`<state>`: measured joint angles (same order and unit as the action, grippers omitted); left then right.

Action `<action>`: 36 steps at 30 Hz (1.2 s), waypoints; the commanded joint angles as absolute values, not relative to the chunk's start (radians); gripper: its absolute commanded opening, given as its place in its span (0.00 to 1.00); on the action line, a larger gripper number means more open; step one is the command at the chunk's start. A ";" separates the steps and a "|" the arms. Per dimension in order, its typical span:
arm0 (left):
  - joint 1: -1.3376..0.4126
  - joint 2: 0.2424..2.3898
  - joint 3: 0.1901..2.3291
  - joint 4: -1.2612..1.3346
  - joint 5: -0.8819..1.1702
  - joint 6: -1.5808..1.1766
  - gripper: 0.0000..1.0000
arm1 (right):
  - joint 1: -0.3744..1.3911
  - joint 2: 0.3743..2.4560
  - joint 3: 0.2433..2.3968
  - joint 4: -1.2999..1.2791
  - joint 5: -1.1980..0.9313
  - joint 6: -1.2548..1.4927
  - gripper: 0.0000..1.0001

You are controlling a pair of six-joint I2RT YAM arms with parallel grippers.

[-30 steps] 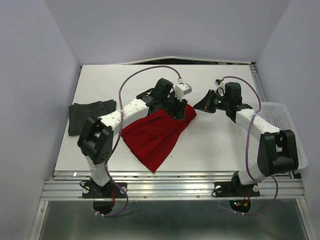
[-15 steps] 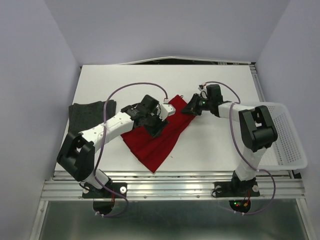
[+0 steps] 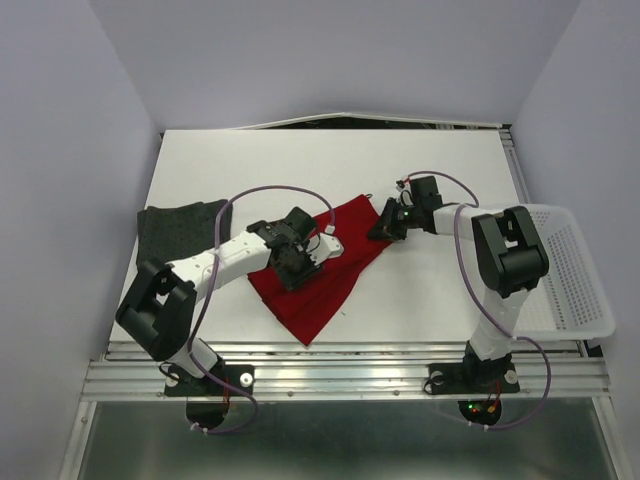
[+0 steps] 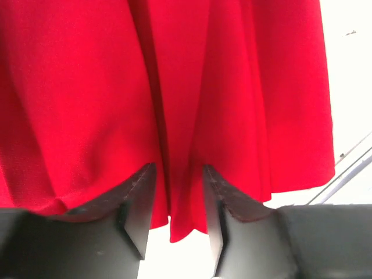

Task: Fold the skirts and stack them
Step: Fold the skirt

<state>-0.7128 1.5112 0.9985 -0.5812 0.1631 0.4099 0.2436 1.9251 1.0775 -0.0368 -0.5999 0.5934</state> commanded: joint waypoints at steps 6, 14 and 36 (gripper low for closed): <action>-0.719 1.484 1.081 -0.693 0.332 0.486 0.00 | 0.242 1.956 1.123 -0.104 -0.534 0.519 0.15; -0.883 1.449 1.143 -0.827 0.495 0.594 0.00 | 0.242 1.963 1.123 -0.118 -0.526 0.508 0.15; -0.523 1.664 1.144 -0.577 0.281 0.302 0.47 | 0.242 1.804 0.942 -0.236 -0.625 0.422 0.15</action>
<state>-0.5323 1.5539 1.1385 -0.6247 0.3828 0.3595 0.2432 1.8744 1.0359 -0.1593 -0.5877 0.4625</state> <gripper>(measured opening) 0.482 0.139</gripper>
